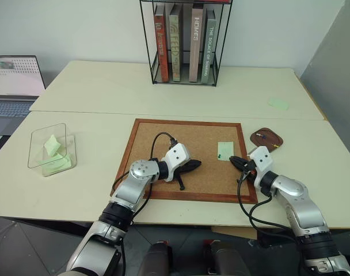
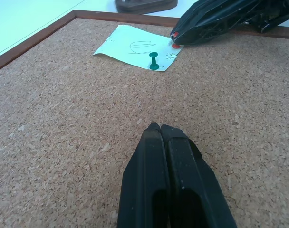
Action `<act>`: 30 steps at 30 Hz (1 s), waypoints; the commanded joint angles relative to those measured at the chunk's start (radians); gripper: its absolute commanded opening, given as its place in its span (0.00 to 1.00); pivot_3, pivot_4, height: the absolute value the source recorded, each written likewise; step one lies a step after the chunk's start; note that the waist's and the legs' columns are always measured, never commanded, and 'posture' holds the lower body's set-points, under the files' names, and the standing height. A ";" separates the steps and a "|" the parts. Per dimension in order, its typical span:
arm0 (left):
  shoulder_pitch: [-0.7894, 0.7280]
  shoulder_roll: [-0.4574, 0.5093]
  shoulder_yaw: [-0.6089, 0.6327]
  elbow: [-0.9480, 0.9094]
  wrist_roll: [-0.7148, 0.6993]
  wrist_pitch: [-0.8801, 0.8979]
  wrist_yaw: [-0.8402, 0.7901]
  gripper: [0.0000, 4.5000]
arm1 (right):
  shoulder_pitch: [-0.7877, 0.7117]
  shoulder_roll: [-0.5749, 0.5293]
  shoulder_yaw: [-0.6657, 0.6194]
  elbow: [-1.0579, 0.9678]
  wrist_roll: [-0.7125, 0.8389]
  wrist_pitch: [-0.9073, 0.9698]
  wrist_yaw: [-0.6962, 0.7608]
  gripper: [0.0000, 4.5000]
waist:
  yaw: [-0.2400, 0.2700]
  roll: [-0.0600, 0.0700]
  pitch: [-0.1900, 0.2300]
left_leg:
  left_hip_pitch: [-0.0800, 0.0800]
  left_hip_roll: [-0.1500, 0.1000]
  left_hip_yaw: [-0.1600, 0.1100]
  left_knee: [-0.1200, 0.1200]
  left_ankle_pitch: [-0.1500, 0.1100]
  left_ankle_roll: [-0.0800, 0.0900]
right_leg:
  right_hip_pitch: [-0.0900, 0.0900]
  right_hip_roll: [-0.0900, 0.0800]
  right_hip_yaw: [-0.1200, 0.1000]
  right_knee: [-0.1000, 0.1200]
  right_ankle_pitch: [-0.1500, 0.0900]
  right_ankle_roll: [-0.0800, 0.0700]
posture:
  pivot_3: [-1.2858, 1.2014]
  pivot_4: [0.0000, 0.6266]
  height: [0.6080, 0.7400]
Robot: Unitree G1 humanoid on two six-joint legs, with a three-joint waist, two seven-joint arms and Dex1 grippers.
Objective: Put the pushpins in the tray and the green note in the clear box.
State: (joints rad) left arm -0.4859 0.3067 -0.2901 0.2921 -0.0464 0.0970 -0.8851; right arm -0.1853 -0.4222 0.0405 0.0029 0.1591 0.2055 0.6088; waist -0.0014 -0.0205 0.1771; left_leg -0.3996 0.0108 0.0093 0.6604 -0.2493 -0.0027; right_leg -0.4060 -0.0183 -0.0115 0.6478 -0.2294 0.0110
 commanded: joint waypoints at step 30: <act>0.032 0.013 -0.044 0.026 0.032 -0.003 -0.022 0.00 | -0.154 -0.047 -0.187 0.147 -0.049 -0.017 -0.224 0.01 | 0.000 0.000 0.000 | 0.000 0.000 0.001 -0.001 0.000 0.000 | 0.000 0.000 0.001 0.000 0.000 0.000 | 0.52 0.24 1.00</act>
State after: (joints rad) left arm -0.4835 0.3124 -0.2976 0.2895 -0.0425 0.0793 -0.8885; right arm -0.3022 -0.4519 -0.1215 0.1238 0.1348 0.2236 0.4224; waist -0.0014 -0.0203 0.1769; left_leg -0.3997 0.0107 0.0101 0.6595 -0.2493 -0.0027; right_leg -0.4063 -0.0183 -0.0109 0.6478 -0.2296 0.0106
